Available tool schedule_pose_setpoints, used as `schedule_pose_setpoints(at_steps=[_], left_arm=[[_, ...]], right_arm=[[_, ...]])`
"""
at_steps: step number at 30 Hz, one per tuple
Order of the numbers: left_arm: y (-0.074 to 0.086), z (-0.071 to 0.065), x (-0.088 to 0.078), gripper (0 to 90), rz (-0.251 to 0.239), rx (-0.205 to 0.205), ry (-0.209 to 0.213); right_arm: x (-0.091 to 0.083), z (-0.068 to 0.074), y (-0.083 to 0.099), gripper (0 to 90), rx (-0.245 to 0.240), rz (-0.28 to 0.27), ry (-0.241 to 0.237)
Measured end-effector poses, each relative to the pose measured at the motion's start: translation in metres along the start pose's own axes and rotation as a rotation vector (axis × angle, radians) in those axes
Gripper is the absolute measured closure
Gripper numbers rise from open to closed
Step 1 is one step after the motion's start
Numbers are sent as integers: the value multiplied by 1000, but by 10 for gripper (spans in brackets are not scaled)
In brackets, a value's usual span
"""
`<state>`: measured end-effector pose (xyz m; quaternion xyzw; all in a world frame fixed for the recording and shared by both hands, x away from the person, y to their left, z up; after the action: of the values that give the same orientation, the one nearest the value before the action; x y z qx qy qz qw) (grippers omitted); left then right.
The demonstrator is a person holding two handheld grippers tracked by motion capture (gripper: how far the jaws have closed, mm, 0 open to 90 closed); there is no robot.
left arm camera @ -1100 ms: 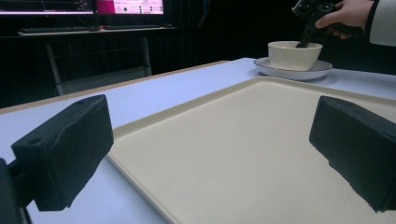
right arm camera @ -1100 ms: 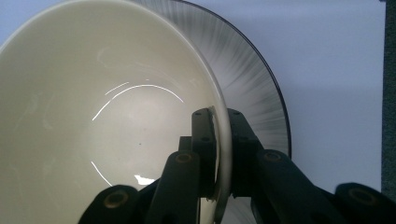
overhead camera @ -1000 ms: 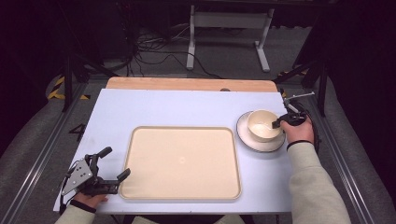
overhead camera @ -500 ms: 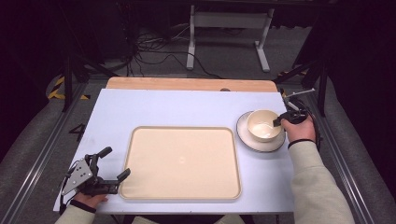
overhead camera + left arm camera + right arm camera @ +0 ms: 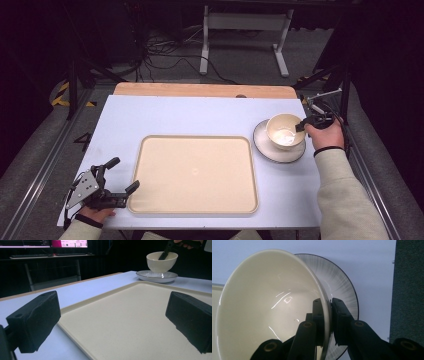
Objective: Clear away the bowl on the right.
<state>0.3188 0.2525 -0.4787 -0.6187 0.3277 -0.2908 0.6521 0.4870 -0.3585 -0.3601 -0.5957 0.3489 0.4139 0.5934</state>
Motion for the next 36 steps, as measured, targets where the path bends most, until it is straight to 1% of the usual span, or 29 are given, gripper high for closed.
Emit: schedule_pose_setpoints(at_steps=[4,7,13,14,16,19,20,25,29,33,36], left_arm=[[0,0,0,3,1,-1,-1],[0,0,0,2,0,-1,0],[0,0,0,3,0,0,0],[0,0,0,3,1,-1,-1],[0,0,0,3,1,-1,-1],[0,0,0,3,1,-1,-1],[0,0,0,3,1,-1,-1],[0,0,0,3,1,-1,-1],[0,0,0,3,1,-1,-1],[0,0,0,3,1,-1,-1],[0,0,0,3,1,-1,-1]], right_arm=[[-6,2,-1,817,-5,-4,-4],[-11,5,-1,817,-23,-8,-7],[-19,12,-1,817,-43,-19,-16],[-23,17,-1,817,-54,-23,-20],[-24,19,-1,817,-58,-25,-21],[-30,26,-2,817,-83,-28,-24],[-30,26,-2,817,-83,-28,-24],[-38,39,-2,817,-116,-31,-30],[-42,52,0,818,-147,-37,-47],[-45,68,1,817,-185,-50,-54],[-47,82,3,818,-222,-45,-70]])
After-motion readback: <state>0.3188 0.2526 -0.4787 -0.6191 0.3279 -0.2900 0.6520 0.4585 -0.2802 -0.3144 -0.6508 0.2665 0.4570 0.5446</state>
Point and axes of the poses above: each handheld gripper's, and its own axes: x roughly forward along the jaws, y roughly out of its underside, z roughly to its left, the point moved 2 cm from there along x, roughly forward along the jaws, and after that the axes turned 5 degrees about y, right-handed, at the moved point
